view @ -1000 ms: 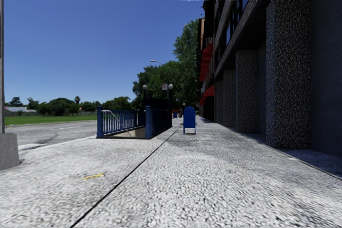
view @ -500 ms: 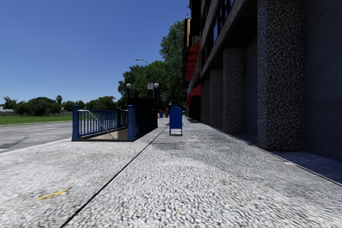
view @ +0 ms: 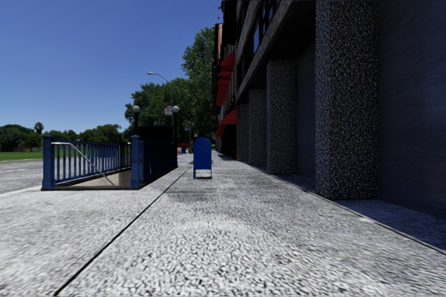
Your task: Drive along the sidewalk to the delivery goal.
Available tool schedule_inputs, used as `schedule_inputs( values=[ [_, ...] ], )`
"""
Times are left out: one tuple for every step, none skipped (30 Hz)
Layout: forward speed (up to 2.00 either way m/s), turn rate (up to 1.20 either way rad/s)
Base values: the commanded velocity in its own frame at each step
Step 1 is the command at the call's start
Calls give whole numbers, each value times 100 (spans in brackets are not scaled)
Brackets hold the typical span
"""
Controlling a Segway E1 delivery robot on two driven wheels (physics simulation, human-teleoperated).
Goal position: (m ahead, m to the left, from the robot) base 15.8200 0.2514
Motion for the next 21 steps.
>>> schedule_inputs(
  values=[
    [104,-52],
    [104,-52],
    [104,-52],
    [105,-52],
    [106,-52],
    [116,-40],
    [130,-25],
    [130,-25],
    [166,-2],
    [181,0],
    [200,0],
    [200,0],
    [200,0],
    [200,0],
    [200,0],
    [200,0],
    [200,0],
    [200,0],
    [200,0],
    [200,0],
    [200,0]
  ],
)
